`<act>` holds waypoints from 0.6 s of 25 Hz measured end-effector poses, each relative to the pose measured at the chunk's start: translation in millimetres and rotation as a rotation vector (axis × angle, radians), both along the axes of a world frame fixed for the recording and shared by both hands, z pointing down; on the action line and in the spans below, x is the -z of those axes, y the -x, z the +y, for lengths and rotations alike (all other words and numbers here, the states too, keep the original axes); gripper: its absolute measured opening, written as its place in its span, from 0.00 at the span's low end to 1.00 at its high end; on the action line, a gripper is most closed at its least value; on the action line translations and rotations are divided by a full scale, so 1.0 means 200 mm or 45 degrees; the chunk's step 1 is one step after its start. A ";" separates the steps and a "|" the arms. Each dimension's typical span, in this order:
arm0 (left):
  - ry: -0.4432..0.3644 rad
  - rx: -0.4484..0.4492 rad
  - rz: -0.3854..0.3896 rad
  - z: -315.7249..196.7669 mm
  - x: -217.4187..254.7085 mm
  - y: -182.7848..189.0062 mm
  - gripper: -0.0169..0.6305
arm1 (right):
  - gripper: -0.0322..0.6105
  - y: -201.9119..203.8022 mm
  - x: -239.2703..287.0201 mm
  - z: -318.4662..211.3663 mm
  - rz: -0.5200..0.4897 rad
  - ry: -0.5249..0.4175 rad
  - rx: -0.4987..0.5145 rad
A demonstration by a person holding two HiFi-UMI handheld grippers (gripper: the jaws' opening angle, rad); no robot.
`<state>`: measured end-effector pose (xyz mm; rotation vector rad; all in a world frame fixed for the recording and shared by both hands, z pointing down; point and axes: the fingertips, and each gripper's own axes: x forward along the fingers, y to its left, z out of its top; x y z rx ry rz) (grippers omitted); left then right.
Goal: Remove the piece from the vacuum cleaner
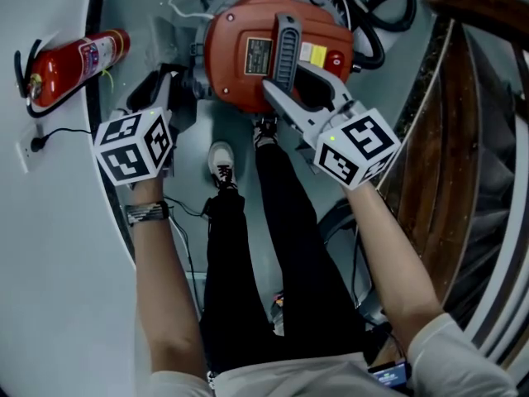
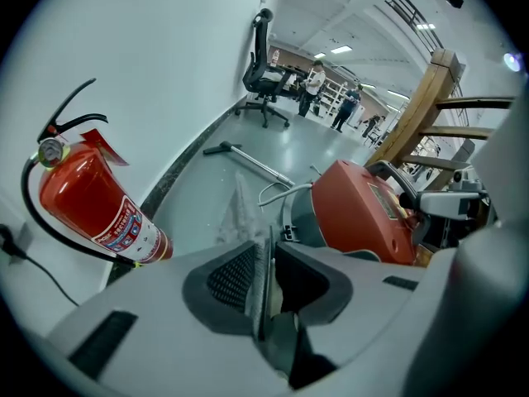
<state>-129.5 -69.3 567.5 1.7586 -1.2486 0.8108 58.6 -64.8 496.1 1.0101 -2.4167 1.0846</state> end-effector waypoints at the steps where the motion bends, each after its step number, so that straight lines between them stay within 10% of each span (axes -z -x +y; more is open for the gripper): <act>1: 0.000 0.009 -0.007 0.00 0.00 0.00 0.14 | 0.37 0.00 0.00 0.00 -0.001 0.003 0.003; 15: -0.014 0.123 -0.044 0.01 0.00 0.00 0.08 | 0.37 0.00 0.00 0.01 0.014 -0.016 0.002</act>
